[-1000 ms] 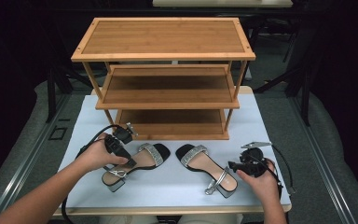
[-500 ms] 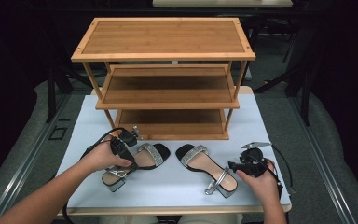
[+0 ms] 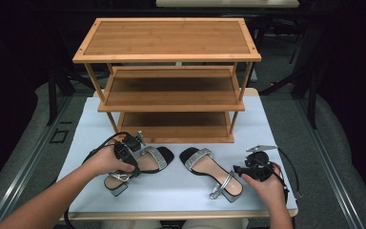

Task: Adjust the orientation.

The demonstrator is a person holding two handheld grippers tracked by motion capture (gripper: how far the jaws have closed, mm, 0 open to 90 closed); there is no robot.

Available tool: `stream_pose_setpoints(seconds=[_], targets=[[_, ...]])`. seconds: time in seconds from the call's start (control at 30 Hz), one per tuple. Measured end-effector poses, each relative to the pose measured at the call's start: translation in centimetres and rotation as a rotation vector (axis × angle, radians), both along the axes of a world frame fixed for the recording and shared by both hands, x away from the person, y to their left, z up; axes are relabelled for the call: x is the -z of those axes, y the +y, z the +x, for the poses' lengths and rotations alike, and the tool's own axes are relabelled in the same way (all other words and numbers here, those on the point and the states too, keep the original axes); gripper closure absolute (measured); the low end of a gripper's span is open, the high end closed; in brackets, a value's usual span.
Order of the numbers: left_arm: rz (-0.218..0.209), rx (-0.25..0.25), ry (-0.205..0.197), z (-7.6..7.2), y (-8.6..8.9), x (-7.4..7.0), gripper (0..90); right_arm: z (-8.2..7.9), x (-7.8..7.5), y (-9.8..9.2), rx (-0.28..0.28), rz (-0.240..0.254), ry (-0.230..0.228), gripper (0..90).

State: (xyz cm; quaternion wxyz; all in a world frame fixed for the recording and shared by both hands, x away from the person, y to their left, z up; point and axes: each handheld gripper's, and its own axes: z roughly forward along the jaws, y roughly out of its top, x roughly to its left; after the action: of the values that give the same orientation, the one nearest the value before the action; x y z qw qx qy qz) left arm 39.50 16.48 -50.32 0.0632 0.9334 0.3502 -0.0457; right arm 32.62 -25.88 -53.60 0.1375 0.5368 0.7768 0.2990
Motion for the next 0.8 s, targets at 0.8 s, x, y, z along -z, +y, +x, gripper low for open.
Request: stream_pose_setpoints(seconds=[0.8], targets=[[0.028,-0.008,0.0,-0.05,0.02,0.72,41.0,0.1,0.34,0.09,-0.006,-0.005,0.009,43.9]])
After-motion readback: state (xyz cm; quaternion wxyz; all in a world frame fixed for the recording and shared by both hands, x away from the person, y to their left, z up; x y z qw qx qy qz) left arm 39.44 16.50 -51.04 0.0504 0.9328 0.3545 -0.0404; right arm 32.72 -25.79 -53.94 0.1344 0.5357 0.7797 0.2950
